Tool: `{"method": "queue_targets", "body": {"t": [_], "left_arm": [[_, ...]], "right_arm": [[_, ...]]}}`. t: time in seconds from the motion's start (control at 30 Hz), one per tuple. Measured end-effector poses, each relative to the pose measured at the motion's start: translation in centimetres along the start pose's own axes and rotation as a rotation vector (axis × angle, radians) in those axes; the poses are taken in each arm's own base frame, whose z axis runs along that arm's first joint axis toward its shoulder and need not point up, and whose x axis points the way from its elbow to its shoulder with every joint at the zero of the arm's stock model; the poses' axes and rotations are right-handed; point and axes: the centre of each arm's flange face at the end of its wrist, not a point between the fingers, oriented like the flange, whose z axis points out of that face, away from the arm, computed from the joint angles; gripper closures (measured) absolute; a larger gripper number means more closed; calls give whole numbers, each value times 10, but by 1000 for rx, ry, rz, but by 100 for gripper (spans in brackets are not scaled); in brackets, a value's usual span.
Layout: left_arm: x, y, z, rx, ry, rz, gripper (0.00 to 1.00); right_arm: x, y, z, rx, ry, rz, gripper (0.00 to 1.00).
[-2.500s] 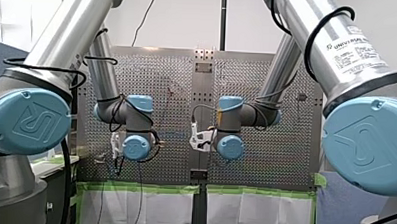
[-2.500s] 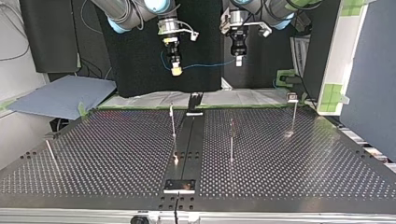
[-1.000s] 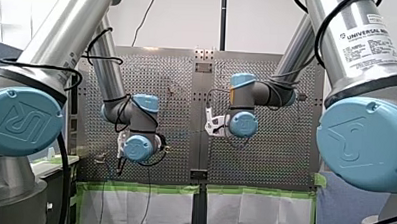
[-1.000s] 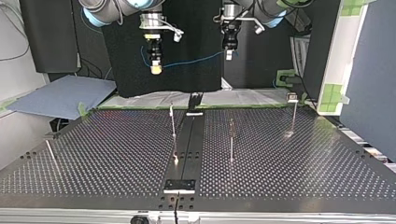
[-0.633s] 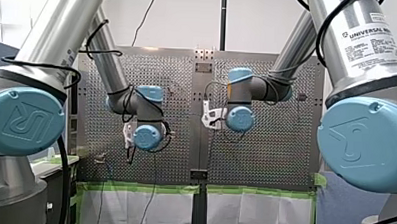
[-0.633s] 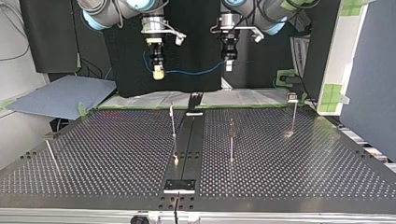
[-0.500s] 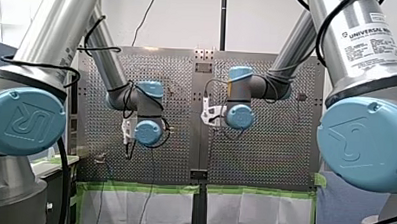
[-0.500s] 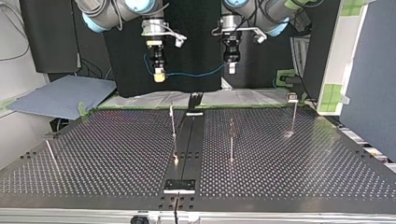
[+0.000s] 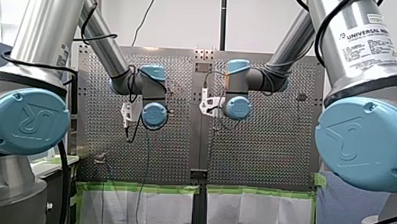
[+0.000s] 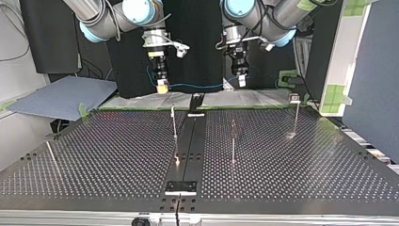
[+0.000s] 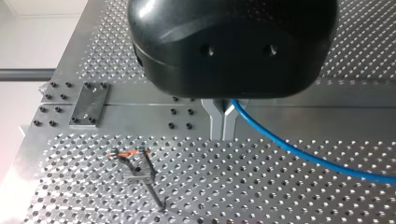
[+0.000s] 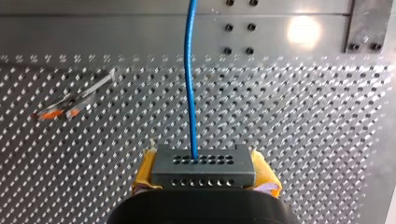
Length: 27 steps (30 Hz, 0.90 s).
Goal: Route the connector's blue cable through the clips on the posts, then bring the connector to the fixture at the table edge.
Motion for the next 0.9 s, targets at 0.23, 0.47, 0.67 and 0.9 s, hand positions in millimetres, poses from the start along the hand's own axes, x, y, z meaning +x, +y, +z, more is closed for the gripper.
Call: {"method": "queue_targets", "body": {"t": [0.23,0.47,0.67,0.9], "left_arm": [[-13,-7,19,-6,4,4,100],[-17,0,28,-31,27,28,100],[-29,11,40,-56,13,23,100],[-52,27,56,-60,-7,19,100]], "right_arm": [[14,-1,15,18,5,5,100],[30,-2,30,37,16,11,100],[40,-5,40,65,34,35,100],[49,-6,50,81,47,55,100]]}}
